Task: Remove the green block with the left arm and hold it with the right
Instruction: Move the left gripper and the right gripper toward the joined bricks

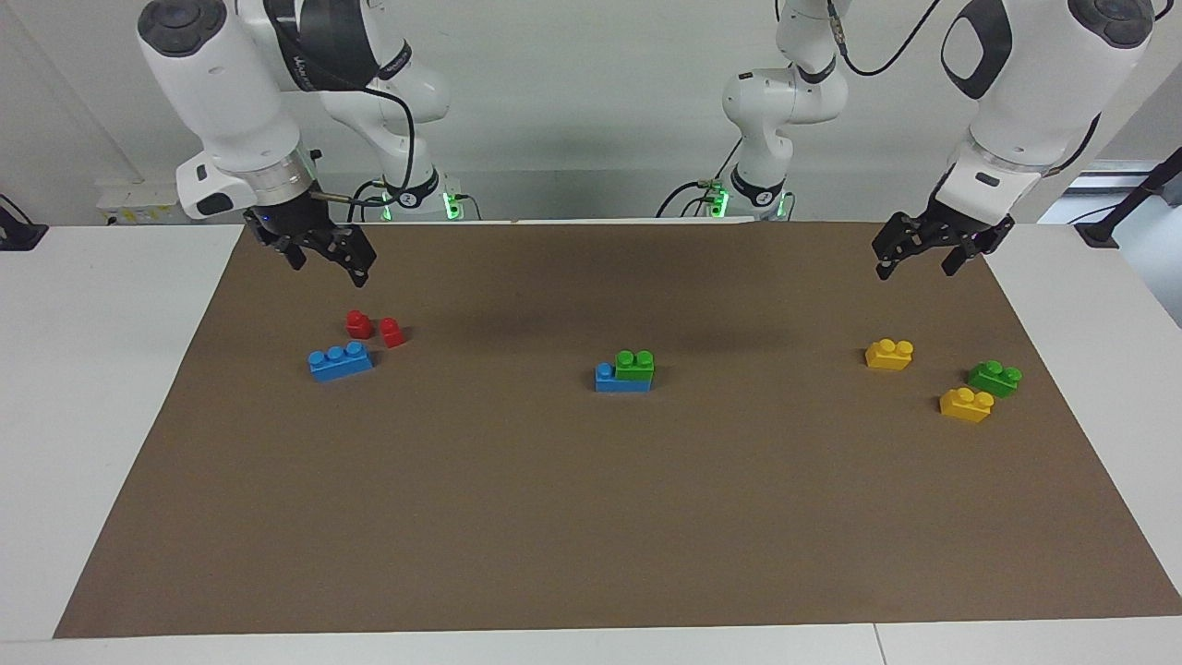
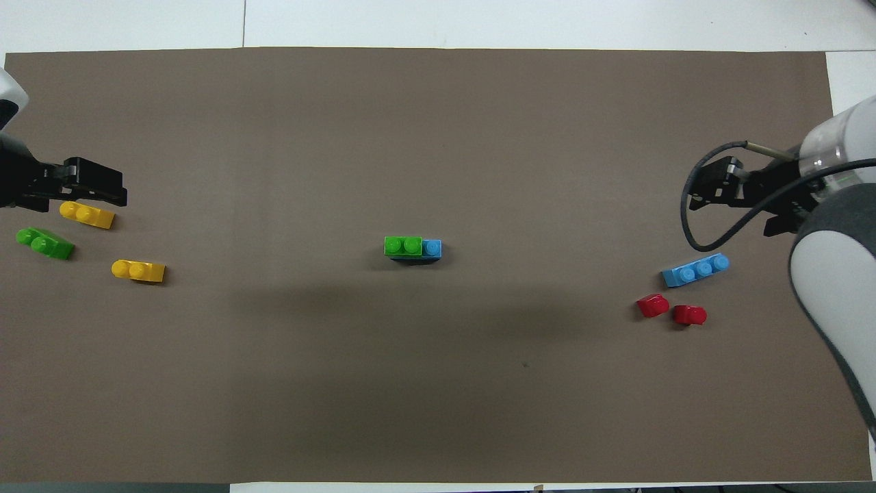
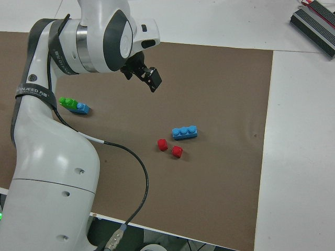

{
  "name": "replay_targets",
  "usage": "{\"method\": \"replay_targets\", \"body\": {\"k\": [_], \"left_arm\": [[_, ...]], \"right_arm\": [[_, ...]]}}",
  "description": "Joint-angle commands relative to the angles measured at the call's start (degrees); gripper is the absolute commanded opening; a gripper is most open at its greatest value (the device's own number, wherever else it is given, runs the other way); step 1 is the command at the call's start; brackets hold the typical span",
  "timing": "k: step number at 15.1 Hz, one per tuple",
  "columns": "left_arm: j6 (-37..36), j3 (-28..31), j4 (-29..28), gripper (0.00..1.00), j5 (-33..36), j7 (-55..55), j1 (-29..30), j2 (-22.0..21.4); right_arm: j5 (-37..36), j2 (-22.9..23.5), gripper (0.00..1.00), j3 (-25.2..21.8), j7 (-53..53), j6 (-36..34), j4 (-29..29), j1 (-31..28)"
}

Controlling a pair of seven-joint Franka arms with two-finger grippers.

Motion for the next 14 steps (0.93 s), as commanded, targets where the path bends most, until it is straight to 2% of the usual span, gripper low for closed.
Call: {"method": "replay_targets", "body": {"k": [1, 3, 6, 11, 14], "left_arm": [[0.33, -0.23, -2.22, 1.0, -0.89, -5.26, -0.68, -1.89], [0.68, -0.32, -4.15, 1.0, -1.06, -11.83, -3.22, -3.03], [2.34, -0.23, -7.23, 1.0, -2.9, -30.53, -7.7, -4.44], [10.68, -0.32, -12.85, 1.0, -5.98, -62.36, -13.59, -6.72], [16.92, -0.23, -17.86, 1.0, -5.98, -77.31, -17.55, -8.48]], "right_arm": [[4.41, -1.18, 1.0, 0.14, 12.19, 4.45, -4.33, 1.64], [9.23, 0.49, 0.99, 0.14, 22.03, 6.21, -4.87, 3.05], [15.92, 3.04, 0.99, 0.14, 36.11, 9.72, -5.3, 4.36], [23.05, 4.53, 0.99, 0.14, 51.06, 20.08, -10.66, 7.62], [25.77, 6.81, 0.99, 0.14, 52.94, 22.91, -11.2, 9.99]]}}
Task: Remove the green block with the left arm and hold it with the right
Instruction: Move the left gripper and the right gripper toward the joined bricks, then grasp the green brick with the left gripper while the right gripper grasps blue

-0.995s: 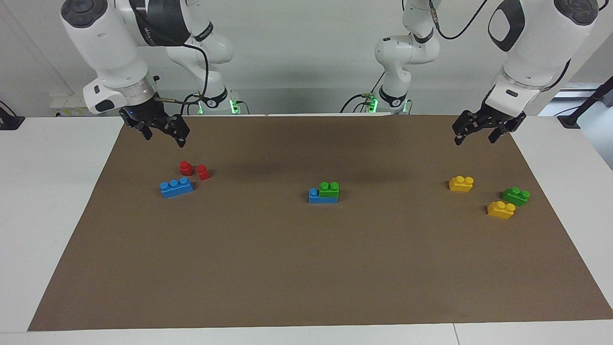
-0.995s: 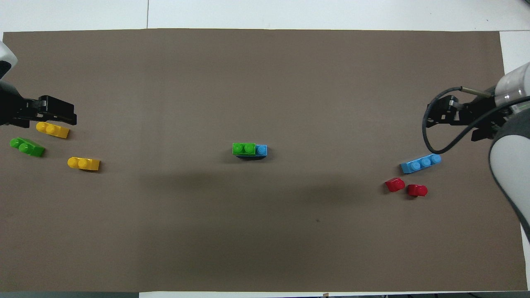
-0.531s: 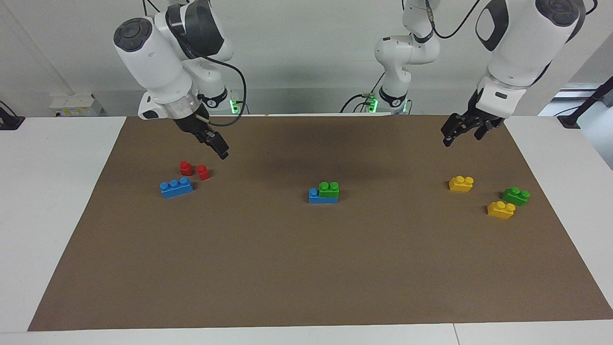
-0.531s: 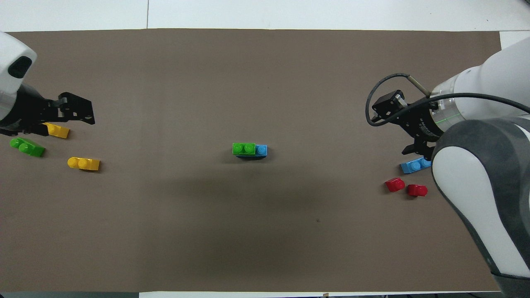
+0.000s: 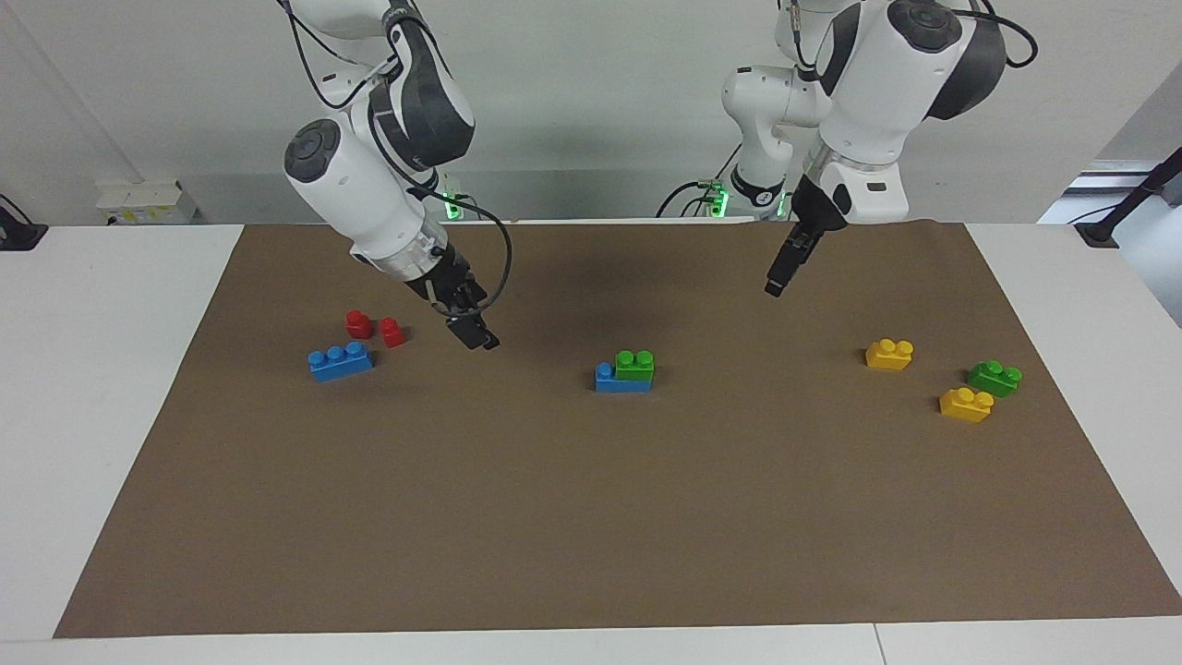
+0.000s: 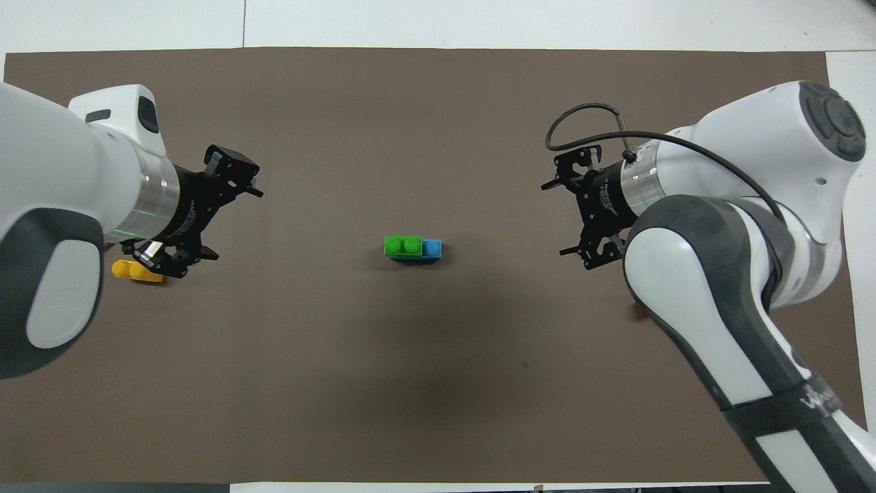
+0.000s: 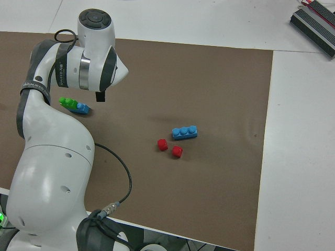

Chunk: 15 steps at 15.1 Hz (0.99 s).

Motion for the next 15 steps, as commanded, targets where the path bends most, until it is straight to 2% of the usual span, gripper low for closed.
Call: {"method": "replay_targets", "body": {"k": [1, 5, 9, 12, 15], "left_arm": [[6.41, 0.8, -7.1, 1.0, -1.02, -12.59, -3.76, -4.02], [7.74, 0.89, -8.43, 1.0, -0.93, -26.03, -9.29, -3.16], [11.86, 0.97, -8.52, 1.0, -0.41, -42.38, -13.34, 1.67], [15.03, 0.97, -8.35, 1.0, 0.04, -47.77, -15.19, 4.66], [18.1, 0.89, -8.08, 1.0, 4.77, -55.39, -17.3, 8.61]], "right_arm": [[3.32, 1.34, 0.99, -0.06, 1.63, 3.59, -1.23, 1.57], [5.34, 3.89, 0.99, -0.06, 2.42, 7.73, -1.32, 4.29], [5.44, 4.59, 0.99, -0.06, 3.74, 15.02, -4.92, 7.28], [6.92, 6.44, 0.99, -0.06, 4.09, 16.96, -5.01, 7.55], [7.81, 8.8, 0.99, 0.03, 4.0, 19.33, -4.92, 8.52]]}}
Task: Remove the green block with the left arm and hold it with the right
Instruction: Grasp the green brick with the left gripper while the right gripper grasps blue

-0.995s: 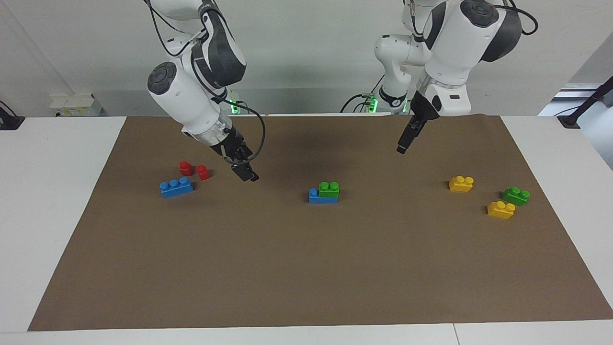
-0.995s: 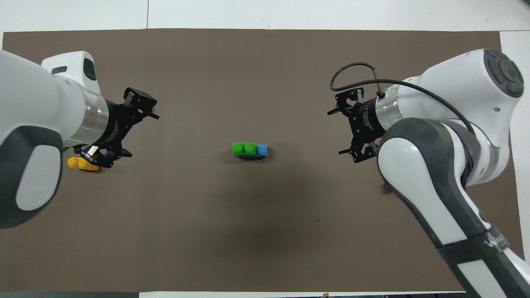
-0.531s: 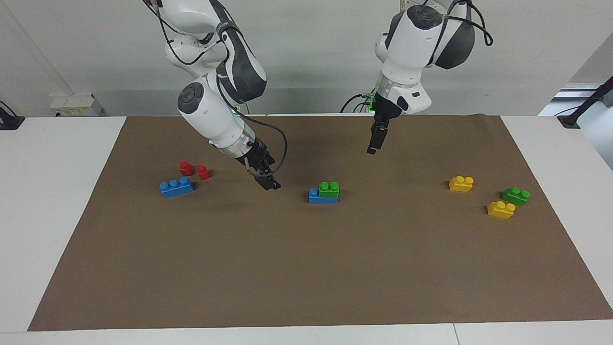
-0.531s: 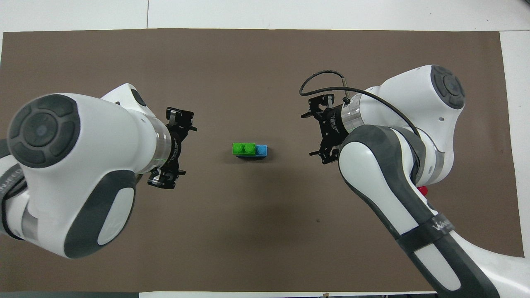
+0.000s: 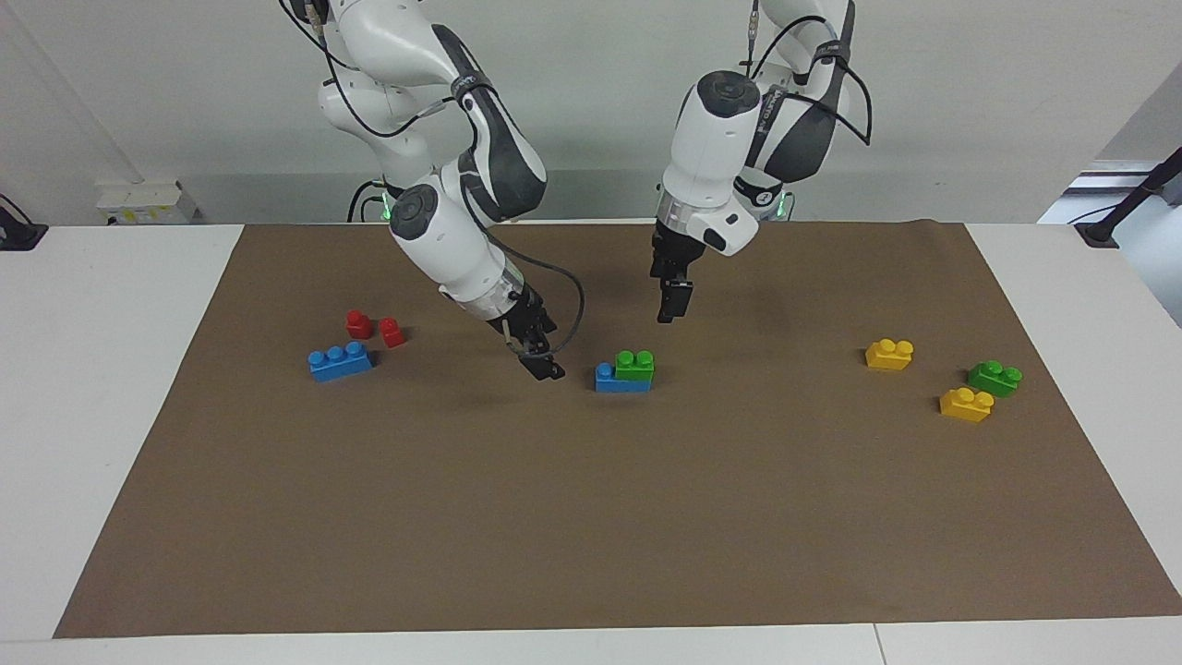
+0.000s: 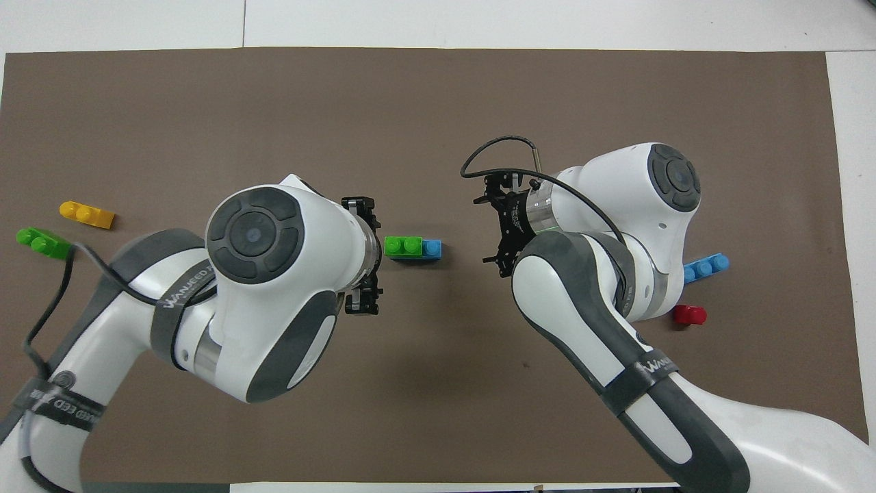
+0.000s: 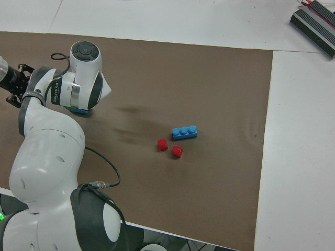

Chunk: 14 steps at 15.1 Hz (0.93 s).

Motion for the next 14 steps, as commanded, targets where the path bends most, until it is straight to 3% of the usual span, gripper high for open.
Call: {"method": "replay_targets", "body": {"k": [1, 14], "left_arm": [[3.2, 0.9, 0.32, 1.0, 3.91, -7.56, -2.53, 3.57], [8.21, 0.99, 1.2, 1.0, 8.14, -14.16, -3.25, 11.4]], "right_arm": [[1.84, 2.46, 0.99, 0.01, 0.2, 3.81, -0.34, 1.11], [7.82, 9.68, 1.0, 0.01, -0.24, 13.76, -0.43, 7.62]]}}
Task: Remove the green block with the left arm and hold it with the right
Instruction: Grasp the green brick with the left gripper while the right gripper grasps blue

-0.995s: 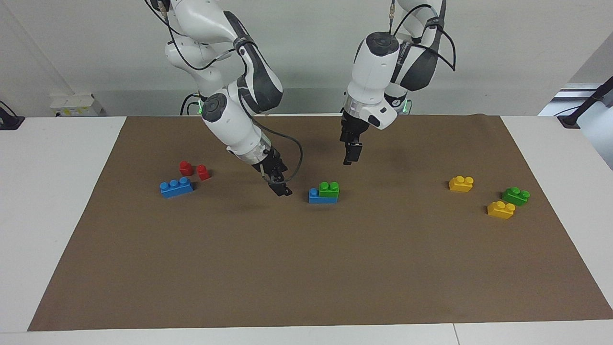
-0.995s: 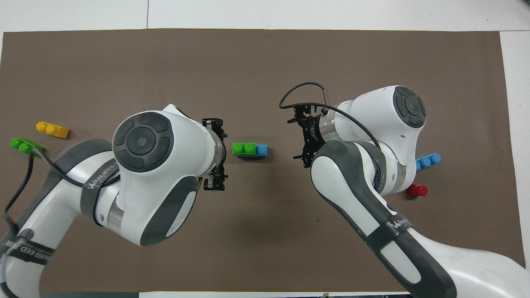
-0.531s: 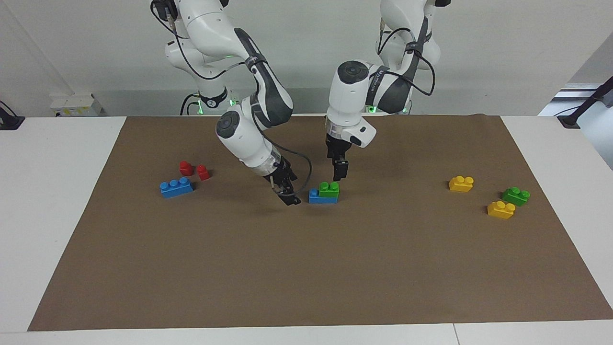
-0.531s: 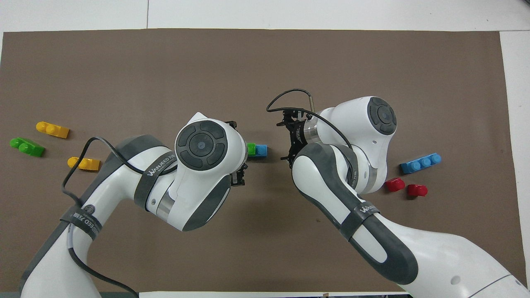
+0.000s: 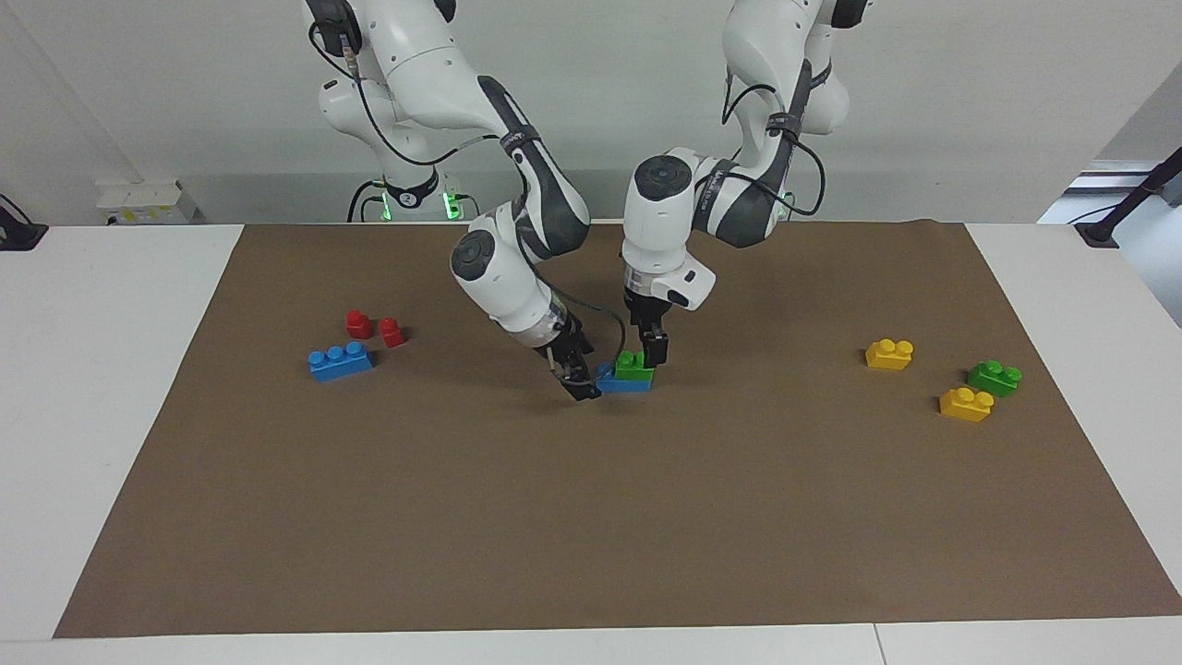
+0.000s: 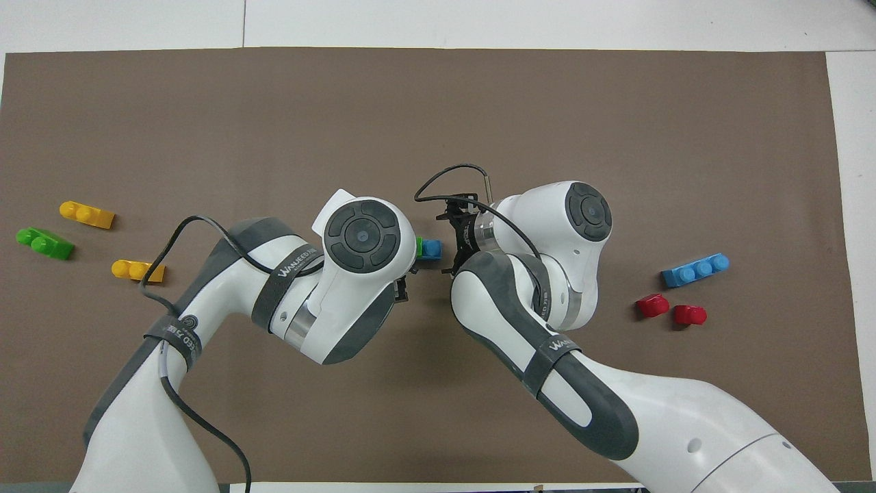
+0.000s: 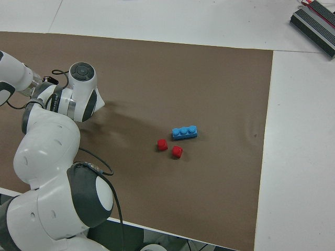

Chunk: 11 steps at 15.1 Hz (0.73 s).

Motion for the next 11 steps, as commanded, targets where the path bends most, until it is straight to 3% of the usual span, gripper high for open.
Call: {"method": "replay_targets", "body": {"k": [1, 3, 5, 6, 8, 11], "left_arm": [[1.0, 0.95, 1.07, 1.0, 1.59, -2.04, -0.87, 0.98], [1.7, 0.95, 1.07, 1.0, 1.68, -2.13, -0.79, 1.94], [3.37, 0.95, 1.07, 1.0, 2.91, -3.79, -0.7, 2.65], [4.25, 0.95, 0.81, 1.0, 3.26, -3.98, -0.61, 2.91], [4.34, 0.95, 0.63, 1.0, 3.26, -4.07, -0.7, 3.18], [4.78, 1.04, 0.46, 1.0, 3.44, -4.07, -0.35, 3.18]], "right_arm": [[1.55, 0.93, 1.0, -0.05, -0.24, 2.14, -0.21, 1.37], [1.55, 1.11, 0.99, -0.05, -0.24, 3.8, -0.91, 1.81], [1.55, 1.11, 0.85, -0.05, -0.32, 3.9, -1.27, 1.9], [1.55, 1.02, 0.65, -0.05, -0.33, 3.99, -1.36, 1.99], [1.55, 1.02, 0.04, -0.05, -0.85, 3.99, -1.44, 1.9], [1.55, 0.85, 0.0, -0.05, -4.7, 4.07, -2.32, 1.9]]}}
